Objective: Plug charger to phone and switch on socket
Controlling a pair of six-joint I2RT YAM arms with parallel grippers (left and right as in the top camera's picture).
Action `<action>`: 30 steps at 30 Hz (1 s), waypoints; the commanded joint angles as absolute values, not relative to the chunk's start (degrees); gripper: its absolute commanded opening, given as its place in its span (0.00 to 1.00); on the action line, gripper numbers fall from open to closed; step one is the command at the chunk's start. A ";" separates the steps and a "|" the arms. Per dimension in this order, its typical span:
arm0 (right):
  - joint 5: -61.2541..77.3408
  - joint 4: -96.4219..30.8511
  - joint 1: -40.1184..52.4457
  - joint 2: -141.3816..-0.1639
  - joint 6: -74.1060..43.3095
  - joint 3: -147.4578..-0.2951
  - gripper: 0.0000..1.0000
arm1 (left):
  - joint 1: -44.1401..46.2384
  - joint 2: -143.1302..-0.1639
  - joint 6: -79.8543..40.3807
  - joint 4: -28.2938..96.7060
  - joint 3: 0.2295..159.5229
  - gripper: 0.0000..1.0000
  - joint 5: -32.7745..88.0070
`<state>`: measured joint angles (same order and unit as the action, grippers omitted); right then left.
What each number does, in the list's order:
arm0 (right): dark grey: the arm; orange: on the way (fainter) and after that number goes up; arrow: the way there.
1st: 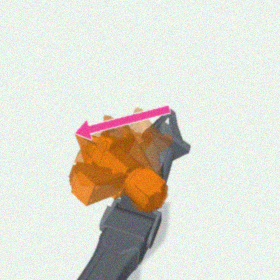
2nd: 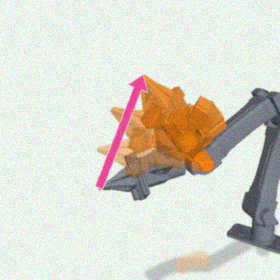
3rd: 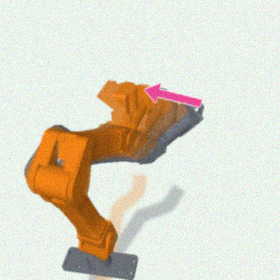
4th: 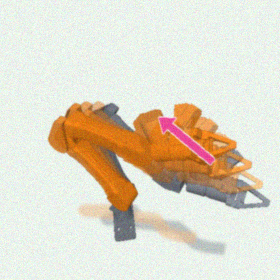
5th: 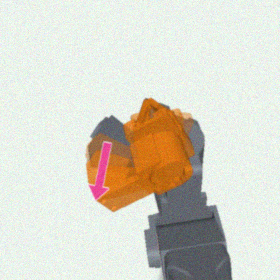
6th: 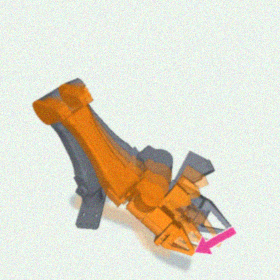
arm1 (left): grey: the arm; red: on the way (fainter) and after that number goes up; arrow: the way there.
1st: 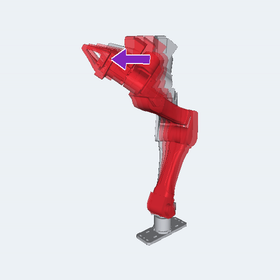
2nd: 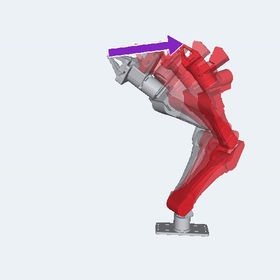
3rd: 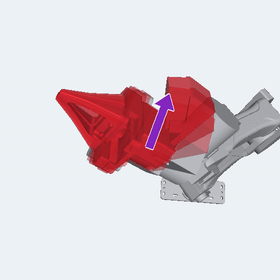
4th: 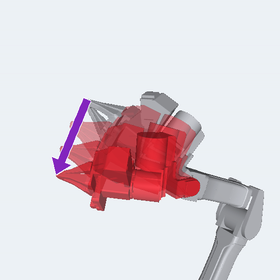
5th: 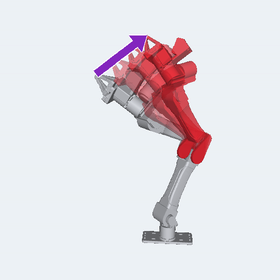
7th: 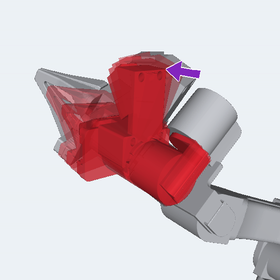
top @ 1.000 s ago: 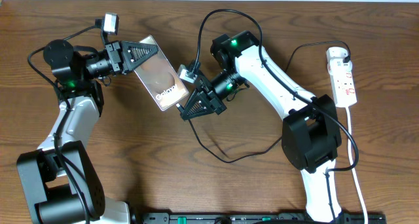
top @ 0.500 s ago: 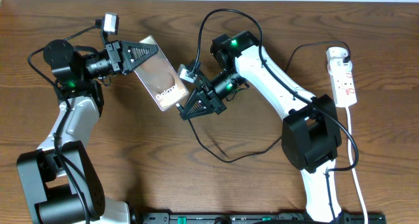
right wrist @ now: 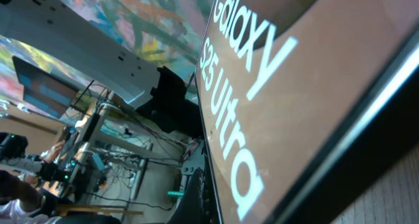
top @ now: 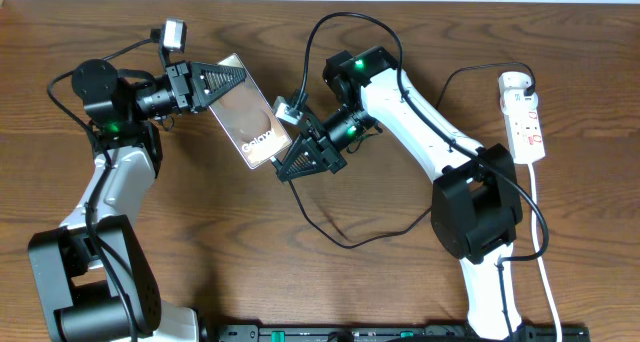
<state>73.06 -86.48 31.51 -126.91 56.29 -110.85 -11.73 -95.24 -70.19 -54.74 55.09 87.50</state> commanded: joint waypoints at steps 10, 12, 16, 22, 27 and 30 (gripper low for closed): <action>75.24 -86.15 30.50 -126.67 55.70 -110.76 0.01 | -10.68 -94.06 -69.23 -55.44 55.70 0.07 88.90; 75.44 -86.15 30.33 -126.67 55.72 -110.76 0.02 | -10.68 -94.06 -69.23 -55.44 55.70 0.07 88.92; 75.44 -86.13 30.30 -126.67 55.72 -110.76 0.02 | -10.68 -94.06 -69.04 -55.44 55.70 0.07 88.90; 76.69 -86.08 30.33 -126.67 55.75 -110.76 0.02 | -10.61 -94.06 -67.92 -55.44 55.70 0.07 88.90; 78.08 -85.45 30.33 -126.67 55.75 -110.76 0.02 | -10.52 -94.06 -67.90 -55.46 55.70 0.07 87.35; 78.24 -85.45 30.33 -126.67 55.75 -110.76 0.02 | -10.52 -94.06 -67.05 -55.44 55.70 0.07 87.37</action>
